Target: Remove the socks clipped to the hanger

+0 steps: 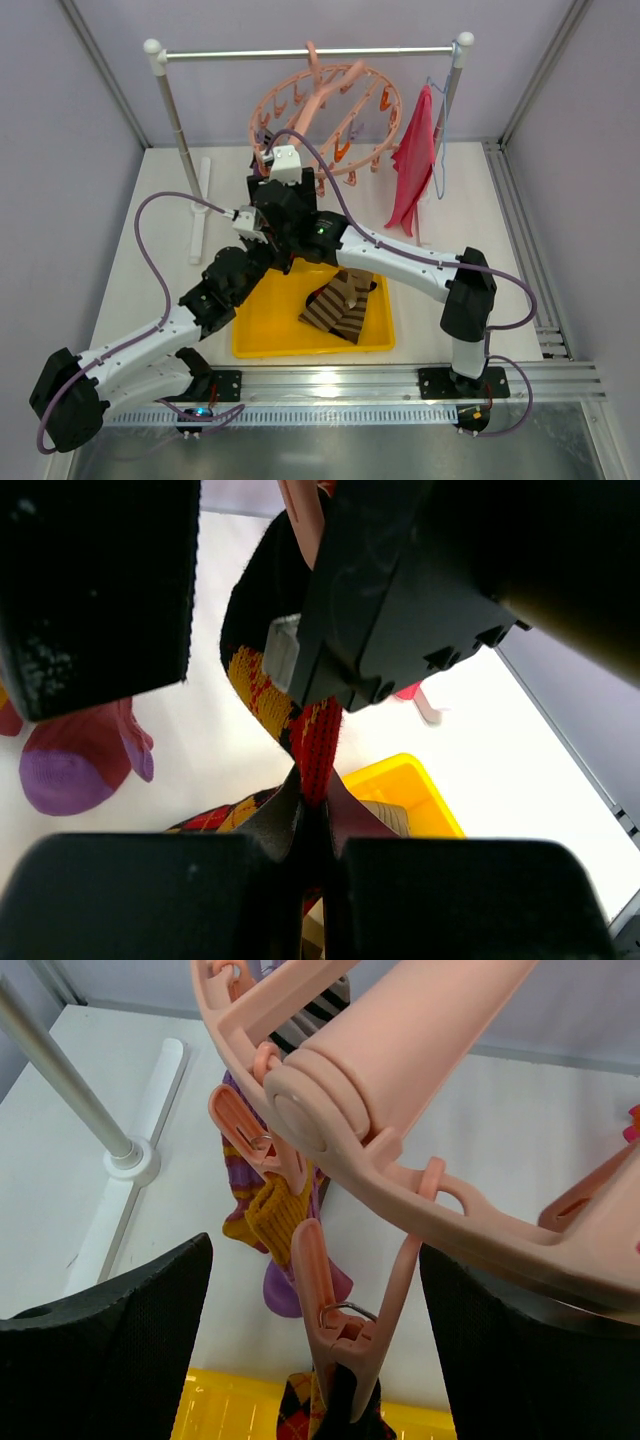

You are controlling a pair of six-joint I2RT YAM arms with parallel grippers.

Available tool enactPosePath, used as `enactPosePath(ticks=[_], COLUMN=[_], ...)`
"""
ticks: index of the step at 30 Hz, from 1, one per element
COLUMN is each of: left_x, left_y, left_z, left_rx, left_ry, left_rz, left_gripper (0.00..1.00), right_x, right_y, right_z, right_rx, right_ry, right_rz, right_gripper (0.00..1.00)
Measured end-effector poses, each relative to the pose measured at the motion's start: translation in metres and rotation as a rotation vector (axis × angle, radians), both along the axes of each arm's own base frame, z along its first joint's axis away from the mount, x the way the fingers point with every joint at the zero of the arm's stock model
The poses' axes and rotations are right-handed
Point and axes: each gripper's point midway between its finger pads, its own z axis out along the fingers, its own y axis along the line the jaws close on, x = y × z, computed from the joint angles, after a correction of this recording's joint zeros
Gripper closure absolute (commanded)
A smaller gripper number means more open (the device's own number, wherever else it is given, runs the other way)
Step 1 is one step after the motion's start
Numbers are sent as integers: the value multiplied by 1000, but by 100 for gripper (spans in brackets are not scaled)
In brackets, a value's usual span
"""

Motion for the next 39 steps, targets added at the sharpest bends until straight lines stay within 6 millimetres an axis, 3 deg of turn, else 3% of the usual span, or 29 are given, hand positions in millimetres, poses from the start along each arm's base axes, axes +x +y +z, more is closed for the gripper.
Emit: enactPosePath(ticks=[5, 7, 9, 10, 12, 13, 17, 33, 35, 36, 39], left_x=[0, -1, -1, -1, -1, -1, -1, -2, -3, -4, -12], left_y=[-1, -1, -2, -2, -2, -2, -3, -3, -3, -3, -4], left_z=[1, 1, 2, 2, 1, 1, -1, -8, -12, -14, -20], left_rx=[-2, -4, -5, -5, -5, -5, -2, 10, 16, 21, 36], left_ry=[-2, -3, -4, -4, -4, -4, 0, 14, 21, 25, 37], left_rz=[-6, -8, -11, -12, -13, -13, -16, -20, -22, -24, -41], left_gripper=[100, 100, 100, 100, 100, 100, 100, 100, 100, 100, 100], right_x=[3, 4, 5, 5, 6, 7, 9, 8, 7, 7, 3], right_y=[-3, -4, -5, -5, -7, -7, -11, -18, -20, -21, -25], right_z=[5, 7, 10, 10, 12, 13, 17, 20, 22, 23, 26], right_rx=[0, -1, -3, -5, -10, -13, -5, -38, -39, -36, -26], right_ry=[-23, -32, -42, -46, -53, -57, -72, -88, -91, -94, -93], right_rz=[-24, -30, -37, -39, -44, -48, -73, -85, -85, -84, -76], right_gripper=[18, 24, 37, 51, 67, 82, 96, 95, 90, 83, 42])
